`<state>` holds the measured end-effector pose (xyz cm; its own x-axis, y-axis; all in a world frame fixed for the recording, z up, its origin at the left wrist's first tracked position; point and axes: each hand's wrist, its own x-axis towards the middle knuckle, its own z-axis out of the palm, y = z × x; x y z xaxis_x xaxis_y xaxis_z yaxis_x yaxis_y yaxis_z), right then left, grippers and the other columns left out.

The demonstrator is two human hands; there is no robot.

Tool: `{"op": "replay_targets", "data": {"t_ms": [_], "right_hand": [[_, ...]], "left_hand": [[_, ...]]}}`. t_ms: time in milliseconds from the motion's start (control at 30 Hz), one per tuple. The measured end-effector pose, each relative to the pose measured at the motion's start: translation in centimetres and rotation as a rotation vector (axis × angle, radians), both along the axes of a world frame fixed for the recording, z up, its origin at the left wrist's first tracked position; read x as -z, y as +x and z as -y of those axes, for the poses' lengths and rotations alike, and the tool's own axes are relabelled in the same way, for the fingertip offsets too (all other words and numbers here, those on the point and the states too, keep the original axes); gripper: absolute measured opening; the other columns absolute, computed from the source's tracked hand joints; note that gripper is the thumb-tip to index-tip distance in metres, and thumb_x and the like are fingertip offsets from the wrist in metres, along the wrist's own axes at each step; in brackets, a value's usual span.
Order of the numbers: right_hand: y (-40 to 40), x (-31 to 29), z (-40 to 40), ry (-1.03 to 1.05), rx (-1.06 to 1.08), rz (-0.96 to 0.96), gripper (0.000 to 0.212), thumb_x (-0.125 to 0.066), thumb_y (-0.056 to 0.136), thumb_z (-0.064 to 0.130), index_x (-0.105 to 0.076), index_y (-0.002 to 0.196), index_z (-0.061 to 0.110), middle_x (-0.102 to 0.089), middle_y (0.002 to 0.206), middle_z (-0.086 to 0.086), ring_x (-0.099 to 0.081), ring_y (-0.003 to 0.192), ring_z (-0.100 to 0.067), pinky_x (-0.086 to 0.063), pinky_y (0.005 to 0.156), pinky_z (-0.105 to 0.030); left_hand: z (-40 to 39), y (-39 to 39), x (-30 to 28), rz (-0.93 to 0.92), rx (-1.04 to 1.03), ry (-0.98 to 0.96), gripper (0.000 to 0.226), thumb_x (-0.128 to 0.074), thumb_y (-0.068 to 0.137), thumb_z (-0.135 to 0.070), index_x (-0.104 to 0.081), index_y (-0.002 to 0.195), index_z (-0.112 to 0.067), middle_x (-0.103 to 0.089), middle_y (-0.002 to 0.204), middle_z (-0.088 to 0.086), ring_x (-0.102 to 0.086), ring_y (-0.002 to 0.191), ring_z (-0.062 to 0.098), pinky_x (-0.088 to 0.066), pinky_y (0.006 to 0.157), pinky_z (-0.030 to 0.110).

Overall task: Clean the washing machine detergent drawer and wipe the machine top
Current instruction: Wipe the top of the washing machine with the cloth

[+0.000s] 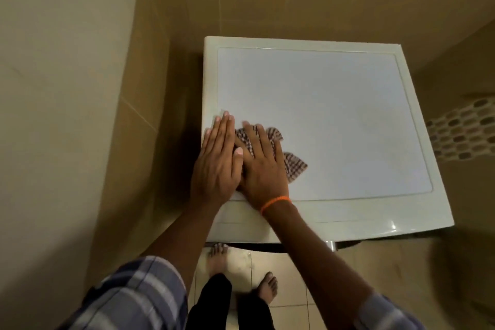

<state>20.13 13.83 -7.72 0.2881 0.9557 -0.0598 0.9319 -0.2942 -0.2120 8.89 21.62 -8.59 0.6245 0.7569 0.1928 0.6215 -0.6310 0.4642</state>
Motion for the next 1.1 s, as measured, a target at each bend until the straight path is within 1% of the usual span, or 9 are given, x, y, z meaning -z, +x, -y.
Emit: {"op": "replay_targets", "data": {"t_ms": [133,267,333,433,533,667,767,900,1100], "right_hand": [[-2.1,-0.4,5.1,-0.040,0.073,0.004,0.065,-0.033,0.110,0.062,-0.023,0.168,0.034,-0.005,0.179,0.000,0.005,0.165,-0.024,-0.011,0.132,-0.056],[-0.7,0.0,3.4,-0.004,0.094,0.009,0.068,-0.029,0.108,0.067,-0.021,0.168,0.037,-0.007,0.179,0.002,0.002,0.166,-0.023,-0.012,0.131,-0.056],[1.6,0.5,1.0,0.027,0.105,0.023,0.066,-0.029,0.108,0.065,-0.021,0.168,0.039,-0.012,0.178,0.002,-0.004,0.165,-0.024,-0.014,0.130,-0.057],[6.5,1.0,-3.5,0.093,0.140,0.043,0.064,-0.037,0.108,0.063,-0.028,0.167,0.038,-0.020,0.177,0.001,-0.014,0.164,-0.027,-0.016,0.129,-0.057],[11.3,1.2,-9.5,0.093,0.181,0.034,0.065,-0.033,0.108,0.063,-0.029,0.166,0.036,-0.024,0.176,-0.002,-0.017,0.163,-0.031,-0.015,0.129,-0.059],[17.2,-0.1,-17.9,-0.003,0.240,-0.042,0.068,-0.029,0.106,0.067,-0.020,0.168,0.041,-0.013,0.178,-0.001,-0.007,0.165,-0.031,-0.006,0.130,-0.059],[19.1,-0.7,-20.6,-0.056,0.246,-0.068,0.068,-0.028,0.106,0.068,-0.014,0.168,0.045,-0.007,0.179,0.001,0.001,0.165,-0.029,0.000,0.131,-0.059],[18.2,-0.4,-18.8,-0.020,0.225,-0.063,0.067,-0.026,0.107,0.068,-0.014,0.168,0.043,-0.006,0.179,0.000,0.002,0.165,-0.029,-0.001,0.131,-0.059],[14.8,0.8,-8.0,0.064,0.183,0.004,0.065,-0.028,0.108,0.065,-0.022,0.168,0.039,-0.018,0.177,-0.001,-0.012,0.164,-0.032,-0.011,0.130,-0.060]], "left_hand": [[-0.2,-0.2,0.7,-0.099,0.062,0.048,0.061,-0.022,0.117,-0.037,-0.023,0.171,-0.008,-0.021,0.179,0.009,-0.013,0.168,0.020,-0.022,0.133,0.051],[-0.2,0.1,1.0,-0.090,0.032,0.049,0.060,-0.021,0.118,-0.039,-0.032,0.169,-0.009,-0.028,0.177,0.008,-0.018,0.167,0.021,-0.024,0.133,0.051],[-0.2,0.3,1.0,-0.061,0.002,0.047,0.057,-0.024,0.118,-0.037,-0.037,0.167,-0.010,-0.032,0.175,0.007,-0.021,0.166,0.023,-0.025,0.133,0.051],[-0.3,0.7,0.9,-0.113,-0.023,0.056,0.059,-0.023,0.118,-0.042,-0.035,0.168,-0.013,-0.031,0.176,0.005,-0.019,0.167,0.025,-0.022,0.134,0.049],[-0.5,1.1,1.0,-0.162,-0.044,0.016,0.061,-0.035,0.115,-0.042,-0.031,0.170,-0.015,-0.027,0.178,0.004,-0.015,0.167,0.025,-0.016,0.136,0.047],[-0.4,1.3,1.0,-0.172,-0.080,0.017,0.064,-0.042,0.112,-0.041,-0.031,0.170,-0.019,-0.028,0.178,0.001,-0.015,0.167,0.024,-0.015,0.136,0.044],[-0.4,1.3,0.9,-0.203,-0.091,0.028,0.064,-0.040,0.112,-0.045,-0.028,0.171,-0.021,-0.026,0.178,-0.001,-0.014,0.168,0.023,-0.016,0.136,0.043],[-0.4,1.4,0.8,-0.172,-0.099,0.026,0.064,-0.045,0.110,-0.045,-0.037,0.168,-0.020,-0.034,0.175,0.001,-0.022,0.166,0.025,-0.022,0.135,0.045],[-0.3,1.2,0.3,-0.168,-0.064,0.027,0.063,-0.042,0.111,-0.041,-0.034,0.169,-0.018,-0.031,0.176,0.001,-0.017,0.167,0.021,-0.020,0.135,0.045]]}}
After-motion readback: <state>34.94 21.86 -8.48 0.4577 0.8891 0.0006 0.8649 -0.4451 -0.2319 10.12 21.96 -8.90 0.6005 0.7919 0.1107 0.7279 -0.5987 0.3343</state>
